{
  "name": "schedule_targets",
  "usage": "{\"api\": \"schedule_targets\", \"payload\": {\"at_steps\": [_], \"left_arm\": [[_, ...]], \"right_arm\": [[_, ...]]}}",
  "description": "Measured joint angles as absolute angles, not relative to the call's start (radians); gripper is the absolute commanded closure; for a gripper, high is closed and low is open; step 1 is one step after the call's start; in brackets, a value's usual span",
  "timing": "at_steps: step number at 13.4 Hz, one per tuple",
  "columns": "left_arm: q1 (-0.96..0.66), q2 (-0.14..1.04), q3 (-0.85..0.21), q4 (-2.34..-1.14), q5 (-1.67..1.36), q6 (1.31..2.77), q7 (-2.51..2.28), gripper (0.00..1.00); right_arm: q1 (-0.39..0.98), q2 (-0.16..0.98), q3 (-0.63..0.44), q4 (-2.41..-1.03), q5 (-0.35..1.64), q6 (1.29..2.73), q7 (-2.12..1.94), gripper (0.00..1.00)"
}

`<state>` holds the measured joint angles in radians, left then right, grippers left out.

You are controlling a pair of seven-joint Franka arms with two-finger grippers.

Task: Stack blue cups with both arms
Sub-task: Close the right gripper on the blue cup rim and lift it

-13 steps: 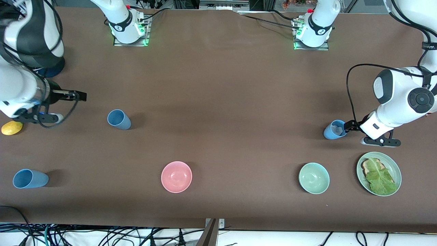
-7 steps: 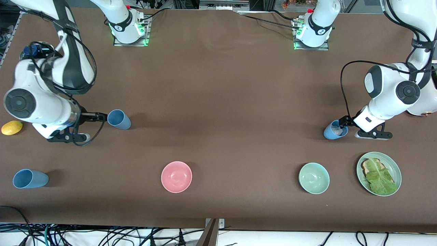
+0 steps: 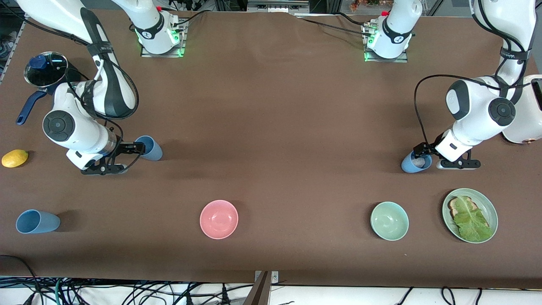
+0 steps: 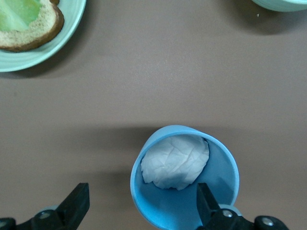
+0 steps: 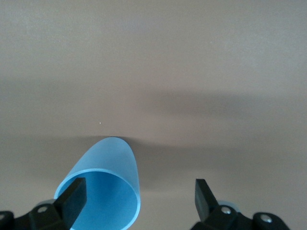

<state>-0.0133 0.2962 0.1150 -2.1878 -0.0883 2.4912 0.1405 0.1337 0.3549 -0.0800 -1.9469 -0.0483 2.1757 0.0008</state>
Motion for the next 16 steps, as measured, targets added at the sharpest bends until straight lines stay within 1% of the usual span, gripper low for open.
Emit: {"api": "schedule_targets", "payload": {"at_steps": [5, 7, 8, 10, 11, 12, 13, 14, 15, 16], "left_arm": [[-0.013, 0.313, 0.117, -2.197, -0.090, 2.510, 0.140, 0.03], [-0.013, 0.332, 0.118, -2.199, -0.090, 2.537, 0.140, 0.10], [-0.013, 0.341, 0.118, -2.199, -0.090, 2.545, 0.140, 0.20], [-0.013, 0.351, 0.118, -2.199, -0.090, 2.553, 0.140, 0.51], [-0.014, 0.346, 0.118, -2.198, -0.094, 2.553, 0.141, 0.66], [-0.014, 0.343, 0.118, -2.198, -0.094, 2.553, 0.140, 0.79], [-0.014, 0.345, 0.119, -2.198, -0.094, 2.553, 0.140, 0.91], [-0.014, 0.347, 0.119, -2.198, -0.094, 2.553, 0.140, 0.97], [-0.014, 0.348, 0.119, -2.198, -0.094, 2.554, 0.139, 1.00], [-0.014, 0.348, 0.119, -2.198, -0.094, 2.554, 0.139, 1.00]], "right_arm": [[0.125, 0.349, -0.097, -1.978, -0.004, 2.195, -0.055, 0.00], [0.124, 0.349, -0.096, -1.994, -0.003, 2.225, -0.055, 0.00], [0.124, 0.349, -0.096, -2.003, -0.002, 2.240, -0.055, 0.00], [0.124, 0.350, -0.096, -2.018, -0.002, 2.260, -0.055, 0.00], [0.124, 0.350, -0.096, -2.020, -0.001, 2.262, -0.055, 0.02], [0.124, 0.351, -0.096, -2.022, 0.000, 2.263, -0.055, 0.11], [0.125, 0.354, -0.096, -2.024, 0.008, 2.264, -0.055, 0.25], [0.125, 0.356, -0.096, -2.026, 0.018, 2.265, -0.055, 0.35], [0.125, 0.359, -0.095, -2.026, 0.025, 2.266, -0.055, 0.49], [0.125, 0.361, -0.093, -2.026, 0.027, 2.266, -0.055, 0.64]]}}
